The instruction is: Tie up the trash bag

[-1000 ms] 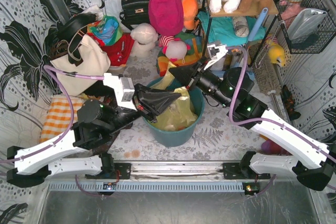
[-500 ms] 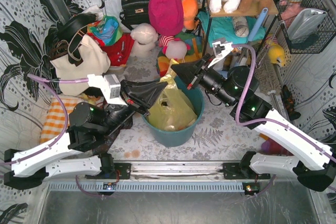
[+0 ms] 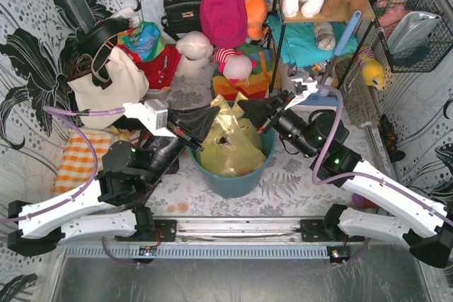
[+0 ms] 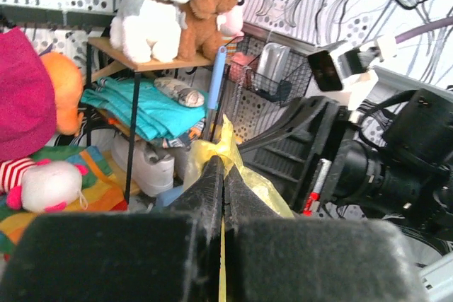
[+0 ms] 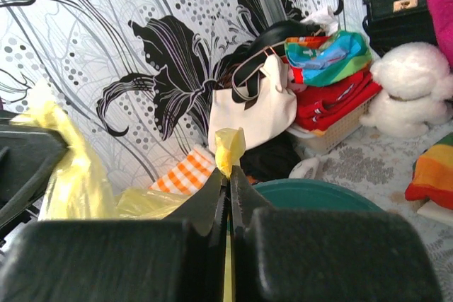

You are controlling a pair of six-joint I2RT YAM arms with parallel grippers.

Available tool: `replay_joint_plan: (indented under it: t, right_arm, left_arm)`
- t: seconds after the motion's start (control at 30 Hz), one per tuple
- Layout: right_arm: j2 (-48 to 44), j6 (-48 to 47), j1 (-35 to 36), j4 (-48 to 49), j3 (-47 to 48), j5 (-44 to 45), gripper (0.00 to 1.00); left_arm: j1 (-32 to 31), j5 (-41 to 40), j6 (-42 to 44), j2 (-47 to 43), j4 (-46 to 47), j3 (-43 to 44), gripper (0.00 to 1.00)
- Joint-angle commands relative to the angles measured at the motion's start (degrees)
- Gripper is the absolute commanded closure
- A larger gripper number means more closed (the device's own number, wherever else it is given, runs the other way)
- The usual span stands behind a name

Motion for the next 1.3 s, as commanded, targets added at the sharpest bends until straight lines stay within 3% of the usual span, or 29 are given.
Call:
replay_joint_plan:
  t: [0.0, 0.27, 0.57, 0.8, 1.27]
  right_arm:
    - [-2.99, -4.19, 0.21, 9.87, -2.52, 1.33, 1.00]
    - [-3.77, -6.89, 0.18, 11.75, -2.90, -0.84, 1.00]
    - [-5.41, -12.14, 0.20, 13.10, -3.93, -10.72, 1.00]
    - [-6.41, -21.64, 0.17, 13.39, -5.75, -21.76, 1.00]
    - [-2.87, -40.74, 0.14, -5.60, 5.52, -42.17, 1.00]
  left_arm:
    - [-0.21, -4.09, -0.93, -1.55, 2.94, -1.36, 1.00]
    - [-0.20, -5.83, -1.99, -2.85, 3.08, -2.72, 1.00]
    - [-0.19, -6.34, -1.68, -2.70, 2.62, -2.23, 1.00]
    - [-0.14, -7.76, -1.97, -2.86, 1.93, -2.58, 1.00]
    - [-0.14, -8.22, -2.22, -2.43, 1.24, -2.21, 1.00]
